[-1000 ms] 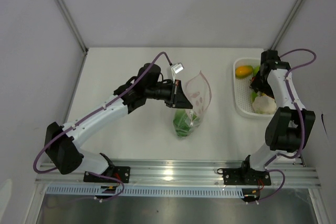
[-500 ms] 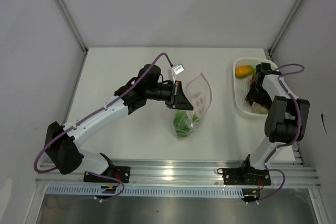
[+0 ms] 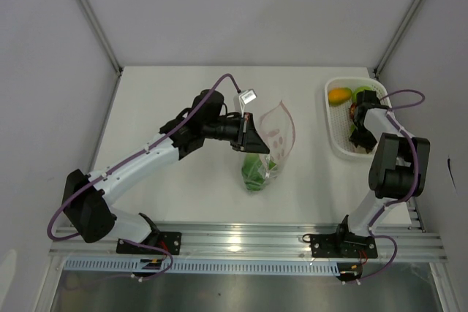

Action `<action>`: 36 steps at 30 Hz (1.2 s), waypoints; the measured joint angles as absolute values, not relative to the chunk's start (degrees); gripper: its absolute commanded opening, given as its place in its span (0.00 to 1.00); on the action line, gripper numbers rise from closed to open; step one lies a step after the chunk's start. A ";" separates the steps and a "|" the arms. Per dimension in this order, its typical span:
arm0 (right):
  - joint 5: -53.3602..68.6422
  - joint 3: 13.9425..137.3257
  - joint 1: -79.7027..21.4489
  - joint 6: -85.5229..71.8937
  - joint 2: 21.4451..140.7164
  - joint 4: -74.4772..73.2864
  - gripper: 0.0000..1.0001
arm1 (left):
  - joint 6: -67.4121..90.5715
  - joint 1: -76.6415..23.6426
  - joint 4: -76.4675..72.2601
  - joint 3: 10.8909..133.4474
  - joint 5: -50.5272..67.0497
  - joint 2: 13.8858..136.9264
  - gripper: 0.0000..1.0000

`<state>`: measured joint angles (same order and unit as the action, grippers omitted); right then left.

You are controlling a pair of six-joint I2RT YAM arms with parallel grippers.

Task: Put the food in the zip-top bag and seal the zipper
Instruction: Pick up the fake vegetable from the bin.

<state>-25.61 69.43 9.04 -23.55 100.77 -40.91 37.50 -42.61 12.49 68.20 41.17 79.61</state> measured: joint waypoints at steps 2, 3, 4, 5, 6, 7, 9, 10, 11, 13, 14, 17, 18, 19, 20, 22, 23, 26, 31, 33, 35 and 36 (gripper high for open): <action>-25.58 68.64 9.08 -23.57 100.40 -39.70 0.26 | 37.50 -42.61 12.51 68.20 41.17 79.61 0.01; -25.47 68.18 9.08 -23.57 99.90 -39.18 0.22 | 37.50 -42.61 12.51 68.20 41.17 79.61 0.01; -25.34 67.88 9.08 -23.64 99.35 -38.87 0.14 | 37.50 -42.61 12.53 68.20 41.17 79.61 0.01; -25.10 67.61 9.06 -23.57 98.74 -38.61 0.10 | 37.50 -42.61 12.53 68.20 41.15 79.61 0.01; -24.71 67.48 9.06 -23.70 98.08 -38.54 0.04 | 37.50 -42.61 12.53 68.20 41.17 79.61 0.01; -24.49 67.48 9.02 -23.66 97.45 -38.52 0.00 | 37.50 -42.61 12.53 68.20 41.15 79.64 0.01; -24.14 67.51 8.67 -23.75 96.23 -38.37 0.00 | 37.50 -42.61 12.53 68.20 41.17 79.72 0.01; -23.99 67.53 8.49 -23.70 95.48 -38.44 0.00 | 37.50 -42.61 12.58 68.20 41.15 79.79 0.01; -23.92 67.55 8.25 -23.64 94.67 -38.52 0.00 | 37.50 -42.61 12.62 68.20 41.15 79.85 0.01; -23.81 67.72 7.64 -23.64 93.03 -38.94 0.00 | 37.50 -42.61 12.82 68.20 41.12 79.88 0.01; -23.64 67.94 7.33 -23.57 92.25 -39.24 0.00 | 37.50 -42.61 12.91 68.20 41.08 79.88 0.01; -22.96 69.10 6.66 -23.42 89.95 -39.83 0.00 | 37.50 -42.61 13.02 68.20 40.82 79.88 0.01; -22.61 69.69 6.48 -23.38 89.19 -39.94 0.00 | 37.50 -42.61 13.02 68.20 40.75 79.88 0.01; -22.24 70.35 6.42 -23.33 88.53 -40.05 0.00 | 37.50 -42.61 13.02 68.20 40.73 79.88 0.01; -21.80 71.18 6.42 -23.27 88.01 -40.34 0.00 | 37.50 -42.61 13.02 68.20 40.73 79.88 0.01; -21.12 72.86 6.39 -23.24 87.35 -40.73 0.00 | 37.50 -42.61 13.04 68.20 40.69 79.88 0.01; -20.62 73.78 6.28 -23.24 87.09 -41.15 0.00 | 37.50 -42.61 13.02 68.20 40.69 79.88 0.01; -18.79 75.50 5.56 -23.24 85.62 -42.06 0.00 | 37.45 -42.61 13.39 68.20 40.62 79.90 0.01; -11.64 79.48 1.43 -23.22 81.69 -44.93 0.00 | 37.21 -42.61 14.46 68.25 40.18 80.34 0.01; -6.98 81.73 -0.97 -23.22 79.46 -45.58 0.00 | 37.06 -42.61 14.81 68.29 40.01 80.60 0.01; -2.81 83.15 -2.96 -23.24 76.99 -45.56 0.00 | 37.01 -42.61 15.38 68.40 39.53 80.68 0.01; -0.10 83.50 -3.86 -23.31 75.50 -45.34 0.00 | 36.99 -42.61 15.73 68.51 39.29 80.68 0.01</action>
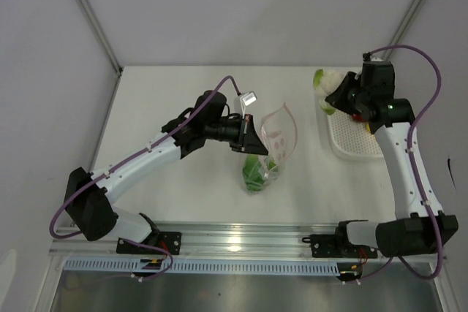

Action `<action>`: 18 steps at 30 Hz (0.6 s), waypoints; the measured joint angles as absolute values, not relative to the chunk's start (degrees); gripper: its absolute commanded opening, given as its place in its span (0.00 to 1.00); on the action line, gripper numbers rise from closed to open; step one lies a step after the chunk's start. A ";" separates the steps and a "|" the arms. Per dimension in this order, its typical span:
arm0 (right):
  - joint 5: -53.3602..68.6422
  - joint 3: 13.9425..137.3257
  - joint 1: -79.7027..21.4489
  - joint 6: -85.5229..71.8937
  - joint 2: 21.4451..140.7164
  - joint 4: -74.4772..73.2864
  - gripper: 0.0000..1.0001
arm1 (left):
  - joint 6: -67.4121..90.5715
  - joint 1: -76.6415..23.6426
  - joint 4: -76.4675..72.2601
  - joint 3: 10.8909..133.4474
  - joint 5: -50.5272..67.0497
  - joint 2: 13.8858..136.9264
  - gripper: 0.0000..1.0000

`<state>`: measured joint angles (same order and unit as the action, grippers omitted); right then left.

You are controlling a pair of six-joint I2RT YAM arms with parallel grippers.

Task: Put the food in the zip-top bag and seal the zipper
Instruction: Pick up the fake vegetable from the bin, then place the fake vegetable in the zipper food storage bag.

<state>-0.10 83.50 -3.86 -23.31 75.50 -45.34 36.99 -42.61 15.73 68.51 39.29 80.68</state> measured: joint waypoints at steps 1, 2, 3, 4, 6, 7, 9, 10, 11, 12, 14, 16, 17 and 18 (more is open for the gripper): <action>3.03 83.85 -4.69 -23.44 73.76 -45.34 0.00 | 36.97 -42.61 16.08 68.71 39.16 80.68 0.01; 5.91 84.05 -5.32 -23.62 71.94 -45.10 0.00 | 36.95 -42.61 16.34 68.84 38.96 80.68 0.01; 8.78 84.25 -5.63 -23.94 70.13 -44.93 0.00 | 36.93 -42.61 16.73 69.04 38.74 80.68 0.01; 11.38 84.36 -5.72 -24.29 68.49 -44.62 0.00 | 36.91 -42.61 16.97 69.19 38.54 80.68 0.01; 16.75 84.58 -5.69 -25.58 65.49 -43.86 0.00 | 36.88 -42.61 17.34 69.30 38.04 80.68 0.01; 18.94 84.58 -5.67 -26.35 64.45 -43.38 0.00 | 36.88 -42.61 17.52 69.36 37.87 80.68 0.01; 24.75 84.58 -5.58 -28.49 62.22 -41.95 0.00 | 36.84 -42.61 17.96 69.63 37.60 80.68 0.01; 27.53 84.47 -5.58 -29.50 61.36 -40.99 0.00 | 36.77 -42.61 18.17 69.78 37.47 80.68 0.01; 30.59 84.01 -5.61 -31.07 60.51 -39.40 0.00 | 36.53 -42.61 18.26 69.89 37.39 80.68 0.01; 34.17 82.91 -5.61 -33.10 59.57 -36.99 0.00 | 36.42 -42.61 18.35 69.93 37.19 80.68 0.01; 40.45 79.20 -5.65 -37.63 57.63 -31.07 0.00 | 36.38 -42.61 18.65 69.97 37.01 80.68 0.01; 45.60 75.00 -5.65 -42.30 56.12 -26.37 0.00 | 36.14 -42.61 18.87 69.97 36.64 80.68 0.01; 47.92 72.82 -5.76 -44.84 55.59 -24.21 0.00 | 36.03 -42.61 19.03 69.97 36.51 80.71 0.01; 49.87 70.70 -5.96 -47.18 55.18 -22.06 0.00 | 35.99 -42.61 19.16 69.97 36.34 80.71 0.01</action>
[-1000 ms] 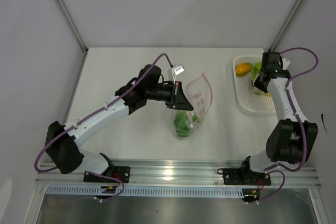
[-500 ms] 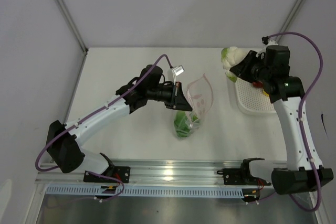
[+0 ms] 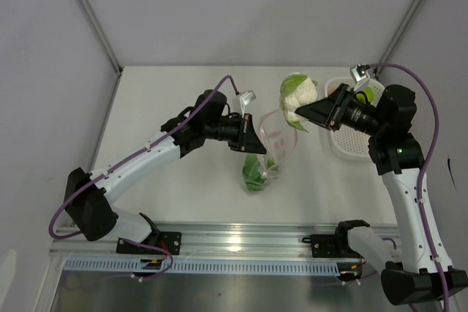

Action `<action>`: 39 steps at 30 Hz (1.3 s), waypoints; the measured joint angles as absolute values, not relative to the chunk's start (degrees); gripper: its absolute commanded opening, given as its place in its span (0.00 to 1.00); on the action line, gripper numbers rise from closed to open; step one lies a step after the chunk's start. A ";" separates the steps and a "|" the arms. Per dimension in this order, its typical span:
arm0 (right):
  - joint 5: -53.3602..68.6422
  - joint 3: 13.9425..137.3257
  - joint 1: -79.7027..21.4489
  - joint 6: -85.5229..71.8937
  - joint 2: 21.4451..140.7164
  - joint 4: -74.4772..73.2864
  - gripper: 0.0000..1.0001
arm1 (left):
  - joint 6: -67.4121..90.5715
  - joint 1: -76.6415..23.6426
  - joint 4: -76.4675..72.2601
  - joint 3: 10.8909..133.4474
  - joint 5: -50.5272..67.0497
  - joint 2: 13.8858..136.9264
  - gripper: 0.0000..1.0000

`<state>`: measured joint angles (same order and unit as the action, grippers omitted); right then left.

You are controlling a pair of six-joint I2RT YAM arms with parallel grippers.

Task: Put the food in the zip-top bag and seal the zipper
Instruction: Place the fake vegetable in the zipper food storage bag.

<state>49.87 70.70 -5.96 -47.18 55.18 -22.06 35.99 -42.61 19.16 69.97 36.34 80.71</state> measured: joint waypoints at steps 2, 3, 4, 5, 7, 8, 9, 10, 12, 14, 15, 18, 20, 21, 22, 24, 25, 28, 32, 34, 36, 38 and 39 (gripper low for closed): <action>52.47 67.55 -6.52 -50.68 54.76 -19.59 0.00 | 35.97 -42.61 19.46 69.97 36.14 80.71 0.01; 53.45 66.22 -6.94 -52.14 54.68 -18.76 0.00 | 35.97 -42.61 19.59 69.97 36.10 80.71 0.01; 54.04 65.23 -7.53 -53.32 54.63 -18.44 0.00 | 35.97 -42.61 19.77 69.97 36.03 80.71 0.01; 54.63 64.51 -8.16 -54.33 54.57 -18.31 0.00 | 35.97 -42.61 19.90 69.97 35.94 80.68 0.01; 55.09 63.20 -9.47 -56.10 54.02 -18.09 0.00 | 35.97 -42.61 20.05 70.00 35.68 80.68 0.00; 55.20 62.41 -10.15 -57.19 53.45 -18.04 0.00 | 35.97 -42.61 20.16 70.00 35.55 80.68 0.01; 55.22 61.36 -10.70 -58.33 52.75 -17.78 0.00 | 35.97 -42.61 20.25 70.02 35.48 80.68 0.01; 55.20 59.88 -11.16 -59.72 51.81 -17.06 0.00 | 35.97 -42.61 20.45 70.15 35.18 80.71 0.01; 55.09 56.90 -11.90 -63.07 49.93 -15.73 0.00 | 35.94 -42.61 20.56 70.35 35.03 80.68 0.00; 54.59 52.60 -12.23 -68.16 47.59 -13.04 0.00 | 35.92 -42.61 20.56 70.50 34.70 80.68 0.00; 54.30 50.46 -12.34 -70.74 46.41 -11.92 0.00 | 35.92 -42.61 20.56 70.52 34.63 80.68 0.01; 52.93 45.54 -12.60 -78.08 44.05 -9.52 0.00 | 35.92 -42.61 20.64 70.52 34.61 80.68 0.01; 51.83 43.81 -12.67 -81.91 43.24 -8.58 0.00 | 35.92 -42.61 20.69 70.52 34.59 80.68 0.01; 51.33 43.33 -12.69 -83.29 43.05 -8.29 0.00 | 35.92 -42.61 20.71 70.52 34.61 80.68 0.01; 50.70 43.07 -12.71 -84.82 42.92 -8.25 0.00 | 35.92 -42.61 20.71 70.52 34.61 80.68 0.01; 49.50 43.05 -12.80 -86.59 42.89 -8.27 0.00 | 35.92 -42.61 20.71 70.52 34.61 80.68 0.00; 48.84 43.05 -12.82 -87.29 42.89 -8.29 0.00 | 35.92 -42.61 20.71 70.52 34.61 80.68 0.01; 47.18 43.05 -13.02 -89.10 42.94 -8.38 0.00 | 35.92 -42.61 20.73 70.61 34.61 80.68 0.01; 45.67 43.11 -13.63 -90.70 43.44 -8.69 0.01 | 35.90 -42.61 20.73 70.65 34.61 80.60 0.01; 45.06 43.86 -14.00 -89.84 44.34 -10.50 0.01 | 35.90 -42.61 20.73 70.72 34.61 80.60 0.01; 44.21 45.93 -14.22 -87.42 45.84 -14.50 0.02 | 35.90 -42.61 20.73 70.74 34.61 80.58 0.00; 42.48 49.54 -14.46 -83.46 47.90 -19.81 0.02 | 35.90 -42.61 20.73 70.74 34.61 80.58 0.01; 41.91 50.85 -14.70 -81.97 48.51 -21.43 0.03 | 35.90 -42.61 20.73 70.74 34.59 80.58 0.01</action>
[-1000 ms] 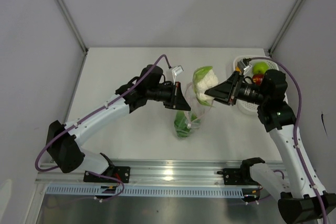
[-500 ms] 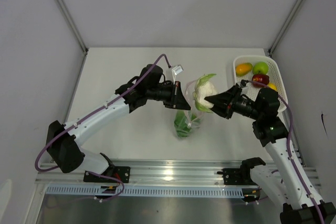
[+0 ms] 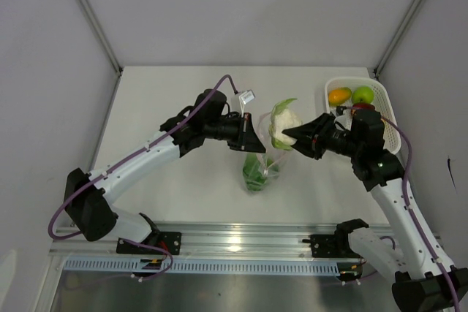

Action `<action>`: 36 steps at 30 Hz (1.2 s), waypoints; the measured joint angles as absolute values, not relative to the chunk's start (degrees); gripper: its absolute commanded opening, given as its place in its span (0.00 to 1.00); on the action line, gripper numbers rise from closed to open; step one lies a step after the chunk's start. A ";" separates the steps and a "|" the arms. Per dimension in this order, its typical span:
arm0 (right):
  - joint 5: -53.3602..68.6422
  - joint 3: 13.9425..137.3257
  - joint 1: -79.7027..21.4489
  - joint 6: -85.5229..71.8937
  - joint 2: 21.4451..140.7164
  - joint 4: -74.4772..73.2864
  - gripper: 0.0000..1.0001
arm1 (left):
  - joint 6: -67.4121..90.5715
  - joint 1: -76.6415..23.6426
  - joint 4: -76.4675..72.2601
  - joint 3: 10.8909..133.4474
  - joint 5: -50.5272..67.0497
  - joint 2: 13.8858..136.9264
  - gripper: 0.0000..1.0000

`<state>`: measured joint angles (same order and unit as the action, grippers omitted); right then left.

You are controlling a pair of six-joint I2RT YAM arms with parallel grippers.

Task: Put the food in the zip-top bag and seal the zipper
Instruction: Place the fake vegetable in the zipper food storage bag.

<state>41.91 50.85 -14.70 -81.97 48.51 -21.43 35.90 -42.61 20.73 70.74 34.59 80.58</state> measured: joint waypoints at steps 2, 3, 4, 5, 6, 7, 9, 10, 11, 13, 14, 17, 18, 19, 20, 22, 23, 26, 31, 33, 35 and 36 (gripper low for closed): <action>40.18 54.17 -15.33 -78.39 49.95 -25.15 0.05 | 35.88 -42.61 20.73 70.74 34.61 80.58 0.01; 39.57 55.27 -15.73 -77.03 50.41 -26.11 0.06 | 35.90 -42.61 20.73 70.74 34.59 80.55 0.01; 39.11 55.86 -16.10 -76.05 50.65 -26.72 0.06 | 35.90 -42.61 20.73 70.74 34.59 80.53 0.01; 38.57 56.31 -16.53 -75.02 50.83 -27.33 0.06 | 35.90 -42.61 20.75 70.74 34.59 80.44 0.01; 38.11 56.53 -16.97 -74.28 50.96 -27.99 0.06 | 35.88 -42.61 20.75 70.74 34.57 80.31 0.00; 37.74 56.69 -17.41 -73.49 51.16 -28.69 0.06 | 35.86 -42.61 20.75 70.74 34.52 80.09 0.01; 36.86 56.93 -18.33 -71.88 51.94 -30.17 0.06 | 35.73 -42.61 20.75 70.74 34.44 79.64 0.01; 36.45 57.28 -18.79 -70.85 52.53 -31.20 0.06 | 35.64 -42.61 20.75 70.74 34.41 79.46 0.01; 35.97 57.95 -19.29 -69.78 53.32 -32.64 0.06 | 35.55 -42.61 20.75 70.74 34.41 79.33 0.01; 34.37 59.68 -20.45 -67.35 54.96 -35.44 0.06 | 35.53 -42.61 20.75 70.74 34.39 79.15 0.00; 33.65 60.51 -20.99 -66.32 55.61 -36.71 0.06 | 35.53 -42.61 20.75 70.74 34.39 79.09 0.01; 30.46 63.44 -23.11 -62.17 57.45 -40.75 0.06 | 35.53 -42.61 20.75 70.74 34.41 79.07 0.00; 29.32 64.42 -23.90 -60.90 58.08 -42.02 0.06 | 35.53 -42.61 20.75 70.74 34.41 79.07 0.01; 28.25 65.34 -24.58 -59.68 58.67 -43.27 0.06 | 35.53 -42.61 20.75 70.74 34.41 79.07 0.01; 26.68 66.32 -25.54 -58.06 59.24 -44.66 0.06 | 35.53 -42.61 20.75 70.74 34.44 79.07 0.01; 23.92 68.31 -27.16 -55.53 60.16 -47.13 0.06 | 35.51 -42.61 20.78 70.74 34.44 79.07 0.01; 22.31 69.56 -28.12 -54.00 60.51 -48.42 0.06 | 35.51 -42.61 20.80 70.74 34.44 79.07 0.01; 18.41 73.41 -30.15 -49.36 61.17 -52.16 0.06 | 35.51 -42.61 20.80 70.74 34.44 79.07 0.01; 12.73 80.60 -33.65 -42.92 65.04 -58.57 0.06 | 35.51 -42.61 20.84 70.87 34.48 79.07 0.01; 10.70 82.11 -35.38 -40.97 67.26 -59.79 0.07 | 35.51 -42.61 20.93 71.07 34.52 79.07 0.01; 8.54 82.35 -36.84 -39.48 68.93 -60.31 0.08 | 35.46 -42.61 22.15 71.11 34.46 79.07 0.01; 7.40 82.39 -37.28 -38.74 69.65 -60.77 0.08 | 35.48 -42.57 22.44 71.11 34.46 79.07 0.01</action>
<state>7.40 82.39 -37.28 -38.74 69.65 -60.77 35.48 -42.57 22.44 71.11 34.46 79.07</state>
